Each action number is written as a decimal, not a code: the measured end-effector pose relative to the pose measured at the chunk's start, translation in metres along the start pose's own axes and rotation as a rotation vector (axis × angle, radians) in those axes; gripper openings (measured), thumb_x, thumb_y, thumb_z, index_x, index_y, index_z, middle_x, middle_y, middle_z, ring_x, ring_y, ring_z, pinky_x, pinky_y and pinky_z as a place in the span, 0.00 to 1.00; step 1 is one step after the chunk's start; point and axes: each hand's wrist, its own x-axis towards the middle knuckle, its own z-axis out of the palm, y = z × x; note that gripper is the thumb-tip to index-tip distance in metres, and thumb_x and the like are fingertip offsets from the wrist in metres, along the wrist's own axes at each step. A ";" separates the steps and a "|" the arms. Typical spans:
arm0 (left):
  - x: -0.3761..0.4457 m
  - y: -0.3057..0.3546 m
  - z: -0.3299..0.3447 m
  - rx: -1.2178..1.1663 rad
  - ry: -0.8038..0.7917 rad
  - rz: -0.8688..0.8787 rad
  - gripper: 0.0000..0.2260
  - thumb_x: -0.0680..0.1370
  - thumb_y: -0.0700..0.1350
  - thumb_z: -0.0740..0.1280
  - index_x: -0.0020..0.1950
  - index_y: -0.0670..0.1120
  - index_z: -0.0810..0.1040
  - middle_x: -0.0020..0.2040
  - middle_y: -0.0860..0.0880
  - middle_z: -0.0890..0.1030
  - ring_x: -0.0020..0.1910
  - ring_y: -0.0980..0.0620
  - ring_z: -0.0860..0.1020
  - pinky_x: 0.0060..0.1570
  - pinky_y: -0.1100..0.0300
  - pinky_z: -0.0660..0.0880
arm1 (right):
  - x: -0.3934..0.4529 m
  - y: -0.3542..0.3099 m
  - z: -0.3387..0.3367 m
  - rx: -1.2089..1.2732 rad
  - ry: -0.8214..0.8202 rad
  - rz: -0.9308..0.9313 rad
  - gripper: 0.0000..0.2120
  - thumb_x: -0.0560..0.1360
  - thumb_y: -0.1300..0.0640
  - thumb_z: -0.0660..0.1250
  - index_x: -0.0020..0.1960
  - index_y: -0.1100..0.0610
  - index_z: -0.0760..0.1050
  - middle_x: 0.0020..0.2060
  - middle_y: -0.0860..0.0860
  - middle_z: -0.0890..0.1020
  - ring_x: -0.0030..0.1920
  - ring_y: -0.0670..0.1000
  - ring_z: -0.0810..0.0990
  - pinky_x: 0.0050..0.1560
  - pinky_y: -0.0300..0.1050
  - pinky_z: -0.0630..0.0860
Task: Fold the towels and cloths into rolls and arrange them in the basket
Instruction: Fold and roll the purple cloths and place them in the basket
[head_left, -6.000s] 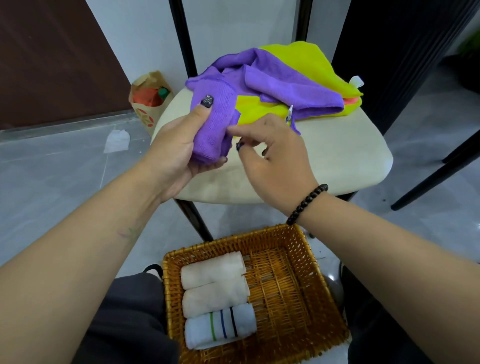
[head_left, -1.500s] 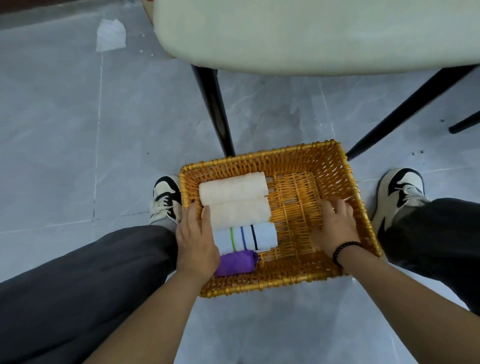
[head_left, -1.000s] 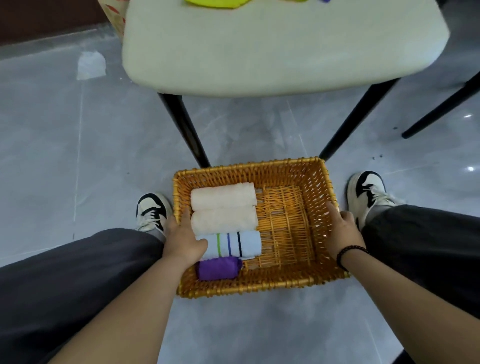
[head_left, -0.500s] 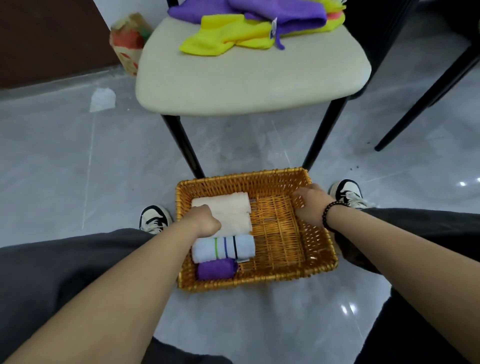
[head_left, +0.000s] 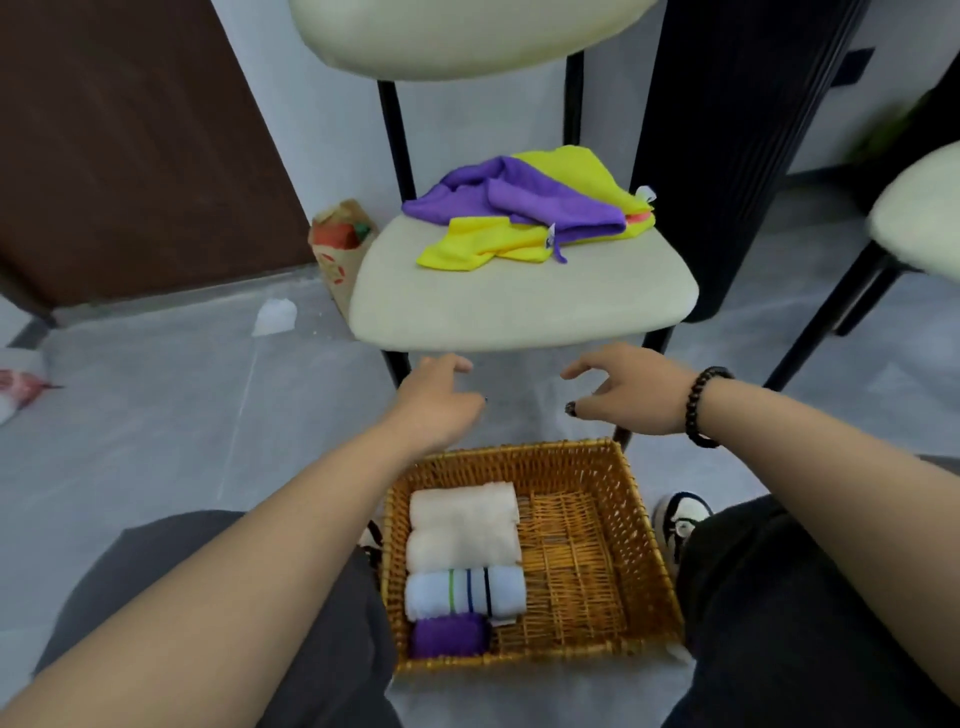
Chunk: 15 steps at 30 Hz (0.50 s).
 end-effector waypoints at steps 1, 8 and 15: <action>0.000 0.001 -0.003 -0.053 0.039 0.007 0.19 0.77 0.44 0.66 0.68 0.48 0.70 0.70 0.49 0.68 0.61 0.51 0.72 0.52 0.62 0.67 | 0.003 -0.004 -0.004 -0.011 0.019 -0.009 0.23 0.76 0.49 0.67 0.68 0.53 0.69 0.67 0.52 0.69 0.59 0.53 0.76 0.55 0.43 0.72; 0.026 0.030 -0.018 -0.275 0.243 0.076 0.16 0.75 0.40 0.67 0.62 0.47 0.77 0.58 0.53 0.77 0.48 0.55 0.77 0.48 0.62 0.72 | 0.053 -0.013 -0.025 -0.028 0.200 0.012 0.22 0.74 0.50 0.69 0.66 0.53 0.71 0.63 0.55 0.71 0.59 0.54 0.73 0.57 0.43 0.69; 0.070 0.057 -0.035 -0.525 0.236 0.044 0.13 0.69 0.42 0.70 0.52 0.50 0.78 0.51 0.52 0.80 0.54 0.53 0.79 0.60 0.48 0.76 | 0.110 0.009 -0.044 0.127 0.472 0.086 0.25 0.73 0.54 0.70 0.68 0.58 0.69 0.65 0.56 0.72 0.64 0.54 0.71 0.59 0.41 0.66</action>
